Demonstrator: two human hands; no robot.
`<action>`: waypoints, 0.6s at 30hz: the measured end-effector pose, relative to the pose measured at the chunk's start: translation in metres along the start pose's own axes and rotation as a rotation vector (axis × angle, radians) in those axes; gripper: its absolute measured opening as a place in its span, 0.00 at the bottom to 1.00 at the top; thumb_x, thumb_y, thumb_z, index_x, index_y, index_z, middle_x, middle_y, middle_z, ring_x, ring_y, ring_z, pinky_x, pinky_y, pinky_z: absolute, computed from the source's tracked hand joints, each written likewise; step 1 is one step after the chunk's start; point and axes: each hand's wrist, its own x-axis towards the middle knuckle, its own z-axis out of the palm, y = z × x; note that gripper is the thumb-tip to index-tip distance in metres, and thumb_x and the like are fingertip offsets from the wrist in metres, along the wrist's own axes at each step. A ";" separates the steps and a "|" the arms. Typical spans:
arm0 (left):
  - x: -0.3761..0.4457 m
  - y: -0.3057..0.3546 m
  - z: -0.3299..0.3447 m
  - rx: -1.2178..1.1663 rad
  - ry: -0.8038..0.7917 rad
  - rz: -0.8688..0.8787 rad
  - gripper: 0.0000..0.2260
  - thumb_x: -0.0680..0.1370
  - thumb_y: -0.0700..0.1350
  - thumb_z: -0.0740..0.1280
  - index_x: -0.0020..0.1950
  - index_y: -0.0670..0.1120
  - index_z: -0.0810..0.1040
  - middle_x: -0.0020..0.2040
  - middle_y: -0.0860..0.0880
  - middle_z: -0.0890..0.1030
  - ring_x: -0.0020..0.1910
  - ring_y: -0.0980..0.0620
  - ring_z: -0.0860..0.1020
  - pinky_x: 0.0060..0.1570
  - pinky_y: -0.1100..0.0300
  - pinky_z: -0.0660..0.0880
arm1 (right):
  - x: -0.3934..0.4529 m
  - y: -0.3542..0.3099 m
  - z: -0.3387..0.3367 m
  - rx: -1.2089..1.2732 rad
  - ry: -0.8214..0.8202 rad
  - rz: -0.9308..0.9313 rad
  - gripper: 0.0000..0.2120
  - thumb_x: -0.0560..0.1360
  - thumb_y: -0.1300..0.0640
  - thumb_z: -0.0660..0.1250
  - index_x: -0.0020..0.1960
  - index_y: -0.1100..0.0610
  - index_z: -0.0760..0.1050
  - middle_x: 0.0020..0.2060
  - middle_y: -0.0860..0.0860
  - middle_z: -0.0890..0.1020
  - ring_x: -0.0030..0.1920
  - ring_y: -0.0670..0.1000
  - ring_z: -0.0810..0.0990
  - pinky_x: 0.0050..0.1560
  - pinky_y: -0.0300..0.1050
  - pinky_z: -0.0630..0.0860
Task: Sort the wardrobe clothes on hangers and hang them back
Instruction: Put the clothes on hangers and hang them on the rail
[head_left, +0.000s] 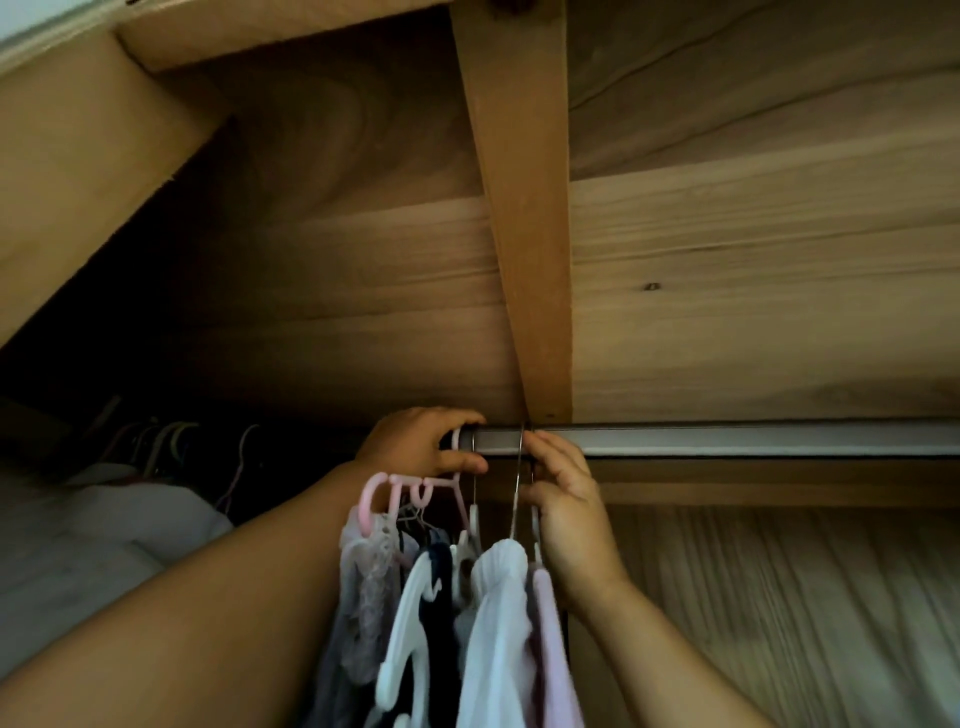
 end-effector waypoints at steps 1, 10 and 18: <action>0.000 0.000 0.000 0.002 0.000 -0.014 0.24 0.72 0.57 0.71 0.67 0.55 0.72 0.63 0.54 0.76 0.60 0.56 0.73 0.55 0.62 0.68 | 0.000 0.000 -0.001 -0.002 -0.001 0.000 0.25 0.71 0.77 0.58 0.60 0.55 0.74 0.57 0.43 0.72 0.59 0.44 0.71 0.53 0.22 0.67; -0.014 0.010 -0.010 -0.250 0.042 -0.159 0.25 0.73 0.49 0.72 0.69 0.48 0.72 0.66 0.49 0.75 0.65 0.53 0.72 0.64 0.60 0.67 | -0.024 -0.004 -0.020 -0.013 0.083 -0.034 0.24 0.69 0.77 0.61 0.50 0.49 0.77 0.52 0.48 0.78 0.55 0.50 0.77 0.58 0.39 0.73; -0.041 0.081 -0.054 -0.537 0.179 -0.332 0.13 0.76 0.41 0.68 0.61 0.42 0.78 0.55 0.47 0.80 0.50 0.58 0.76 0.46 0.75 0.71 | -0.077 -0.013 -0.038 -0.116 0.158 0.074 0.18 0.73 0.72 0.62 0.56 0.54 0.78 0.53 0.54 0.79 0.45 0.42 0.76 0.43 0.26 0.72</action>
